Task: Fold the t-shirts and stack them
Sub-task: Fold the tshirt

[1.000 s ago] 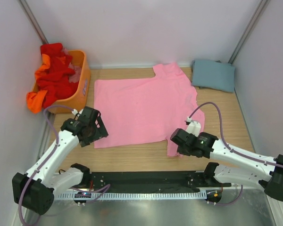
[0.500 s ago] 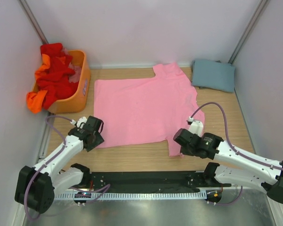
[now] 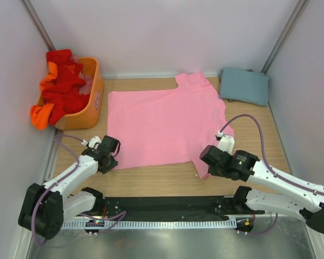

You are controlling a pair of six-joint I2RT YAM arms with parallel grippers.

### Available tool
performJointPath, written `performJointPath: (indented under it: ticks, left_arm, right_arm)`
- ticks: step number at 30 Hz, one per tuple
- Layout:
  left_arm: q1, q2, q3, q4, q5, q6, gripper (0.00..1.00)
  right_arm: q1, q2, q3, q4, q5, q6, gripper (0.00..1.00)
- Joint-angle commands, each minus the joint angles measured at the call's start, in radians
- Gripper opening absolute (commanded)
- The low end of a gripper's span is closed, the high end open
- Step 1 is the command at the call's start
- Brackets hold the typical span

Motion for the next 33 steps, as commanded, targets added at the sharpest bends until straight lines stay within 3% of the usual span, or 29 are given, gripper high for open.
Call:
performJointPath:
  ticks: [1, 6, 7, 8, 11, 16, 23, 33]
  left_arm:
    - [-0.012, 0.007, -0.009, 0.04, -0.06, -0.036, 0.34]
    - [-0.038, 0.038, -0.002, 0.049, -0.083, -0.043, 0.29]
    - [-0.041, 0.039, -0.002, 0.051, -0.087, -0.045, 0.25]
    - [-0.047, 0.044, 0.001, 0.054, -0.093, -0.046, 0.14]
    - [-0.054, 0.059, 0.01, 0.054, -0.1, -0.042, 0.0]
    - [-0.057, 0.013, 0.035, 0.004, -0.06, -0.031, 0.0]
    - [-0.057, -0.175, 0.147, -0.17, -0.011, -0.005, 0.0]
    - [-0.051, -0.111, 0.329, -0.268, 0.008, 0.099, 0.0]
  right_arm:
    - [-0.003, -0.016, 0.034, -0.025, 0.037, 0.002, 0.01]
    - [-0.003, -0.024, 0.033, -0.036, 0.043, 0.003, 0.01]
    - [-0.003, -0.024, 0.033, -0.036, 0.043, 0.005, 0.01]
    - [-0.003, -0.025, 0.031, -0.036, 0.044, 0.006, 0.01]
    - [-0.003, -0.025, 0.033, -0.039, 0.049, 0.01, 0.01]
    - [-0.003, -0.042, 0.066, -0.085, 0.054, 0.028, 0.01]
    - [-0.003, -0.107, 0.152, -0.173, 0.086, 0.046, 0.01]
    - [-0.069, 0.105, 0.327, -0.144, 0.071, -0.144, 0.01]
